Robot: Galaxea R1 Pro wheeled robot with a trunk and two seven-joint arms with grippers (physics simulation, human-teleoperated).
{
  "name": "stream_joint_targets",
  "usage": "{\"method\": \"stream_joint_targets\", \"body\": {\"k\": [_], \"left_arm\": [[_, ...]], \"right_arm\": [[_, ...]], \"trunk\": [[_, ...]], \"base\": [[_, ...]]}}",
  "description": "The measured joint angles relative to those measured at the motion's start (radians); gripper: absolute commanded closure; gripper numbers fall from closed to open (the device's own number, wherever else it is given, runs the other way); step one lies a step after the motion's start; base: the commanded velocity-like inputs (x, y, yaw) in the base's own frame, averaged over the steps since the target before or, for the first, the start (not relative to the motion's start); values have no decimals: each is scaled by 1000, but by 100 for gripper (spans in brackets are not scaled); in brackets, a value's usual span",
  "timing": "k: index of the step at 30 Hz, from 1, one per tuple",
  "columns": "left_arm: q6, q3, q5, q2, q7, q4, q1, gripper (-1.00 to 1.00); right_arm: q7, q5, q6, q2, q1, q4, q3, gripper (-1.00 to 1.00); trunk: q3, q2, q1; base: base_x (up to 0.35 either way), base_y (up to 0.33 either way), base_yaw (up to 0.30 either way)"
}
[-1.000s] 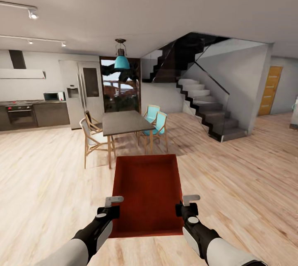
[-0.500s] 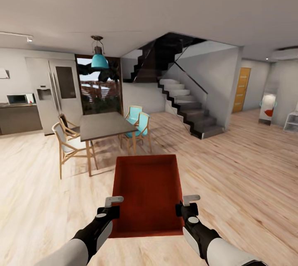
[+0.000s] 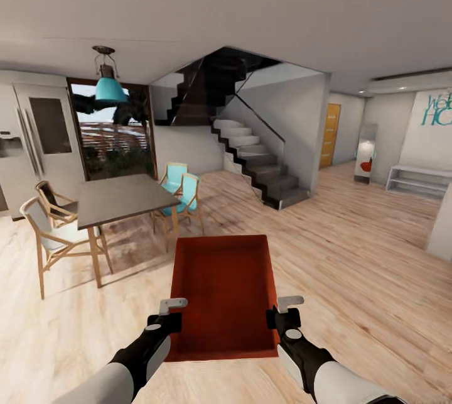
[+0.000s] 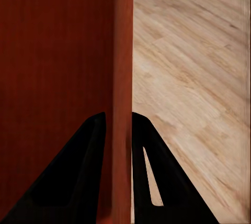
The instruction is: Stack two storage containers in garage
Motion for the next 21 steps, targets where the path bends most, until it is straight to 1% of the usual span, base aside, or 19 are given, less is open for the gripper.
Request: {"method": "stream_joint_targets", "body": {"k": [21], "left_arm": [[-2, 1, 0, 0, -1, 2, 0, 100]], "right_arm": [[-1, 1, 0, 1, 0, 0, 0, 100]], "trunk": [[0, 0, 0]], "base": [[304, 0, -284]]}}
